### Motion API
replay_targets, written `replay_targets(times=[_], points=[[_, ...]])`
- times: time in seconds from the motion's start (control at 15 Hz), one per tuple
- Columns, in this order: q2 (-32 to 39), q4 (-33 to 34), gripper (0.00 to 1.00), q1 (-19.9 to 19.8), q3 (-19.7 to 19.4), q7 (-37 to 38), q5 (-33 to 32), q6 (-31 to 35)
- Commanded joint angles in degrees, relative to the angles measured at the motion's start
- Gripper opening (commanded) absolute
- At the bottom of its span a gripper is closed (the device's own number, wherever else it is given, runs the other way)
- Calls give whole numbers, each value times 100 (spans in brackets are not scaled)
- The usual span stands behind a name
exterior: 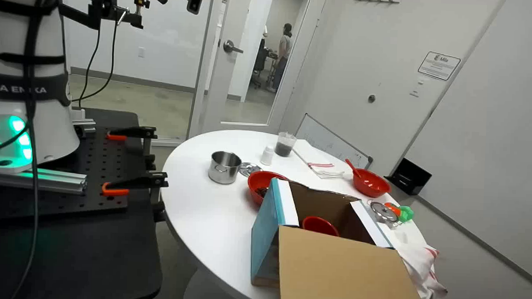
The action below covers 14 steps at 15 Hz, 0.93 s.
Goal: Pace the salt shaker in the pot
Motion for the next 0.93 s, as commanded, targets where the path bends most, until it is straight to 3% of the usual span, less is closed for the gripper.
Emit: replay_targets(times=[0.0, 0.53, 0.73, 0.8, 0.87], points=[[6, 12, 100, -78, 61, -52, 46, -20], [-2, 13, 100, -108, 104, -56, -35, -9], [45, 32, 100, 33, 26, -514, -103, 43], [1065, 771, 100, 282, 421, -232, 191, 570], [1137, 820, 100, 323, 514, -222, 204, 741]])
